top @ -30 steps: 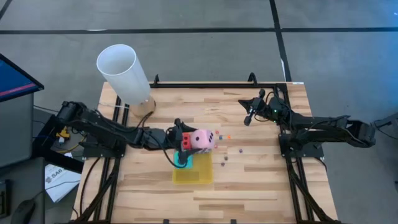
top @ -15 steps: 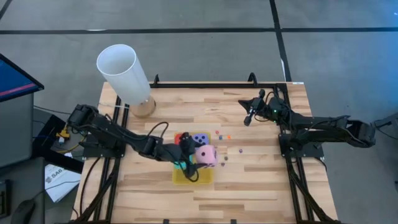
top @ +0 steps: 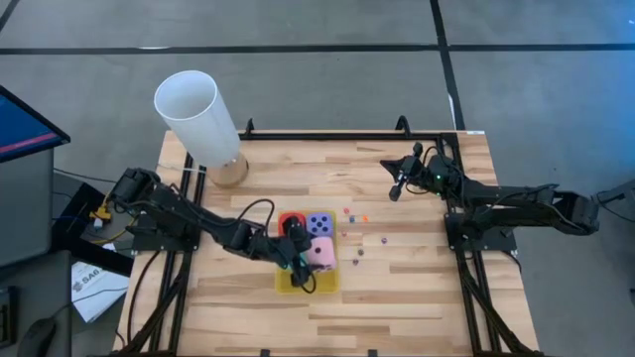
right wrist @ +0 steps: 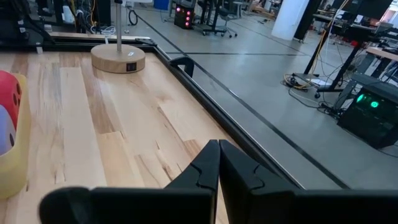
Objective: Pick & Place Dice
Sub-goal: Put the pink die into the yellow bin
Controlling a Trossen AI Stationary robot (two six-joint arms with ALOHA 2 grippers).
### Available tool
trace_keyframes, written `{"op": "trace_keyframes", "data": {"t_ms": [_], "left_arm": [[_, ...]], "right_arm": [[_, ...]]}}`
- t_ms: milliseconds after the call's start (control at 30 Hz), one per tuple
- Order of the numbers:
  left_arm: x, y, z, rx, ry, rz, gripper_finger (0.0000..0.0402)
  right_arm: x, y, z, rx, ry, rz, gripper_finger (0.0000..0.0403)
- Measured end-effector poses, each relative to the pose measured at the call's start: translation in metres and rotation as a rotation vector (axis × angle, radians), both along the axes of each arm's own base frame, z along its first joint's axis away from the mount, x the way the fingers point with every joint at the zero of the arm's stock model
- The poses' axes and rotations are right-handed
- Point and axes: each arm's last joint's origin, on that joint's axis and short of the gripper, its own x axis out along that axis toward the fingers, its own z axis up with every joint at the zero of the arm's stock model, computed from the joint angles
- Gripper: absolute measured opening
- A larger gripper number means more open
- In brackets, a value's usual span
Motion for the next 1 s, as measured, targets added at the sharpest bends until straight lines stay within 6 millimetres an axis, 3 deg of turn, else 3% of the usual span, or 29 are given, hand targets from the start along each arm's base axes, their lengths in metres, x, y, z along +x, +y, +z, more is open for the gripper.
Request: {"op": "trace_keyframes", "data": {"t_ms": [700, 1000], "left_arm": [[0.002, 0.002, -0.002, 0.037, 0.007, -0.018, 0.0379], [0.007, -0.001, -0.025, 0.040, 0.084, -0.020, 0.0379]], "right_arm": [[0.000, 0.000, 0.000, 0.000, -0.001, 0.000, 0.0006], [0.000, 0.000, 0.000, 0.000, 0.000, 0.000, 0.0006]]}}
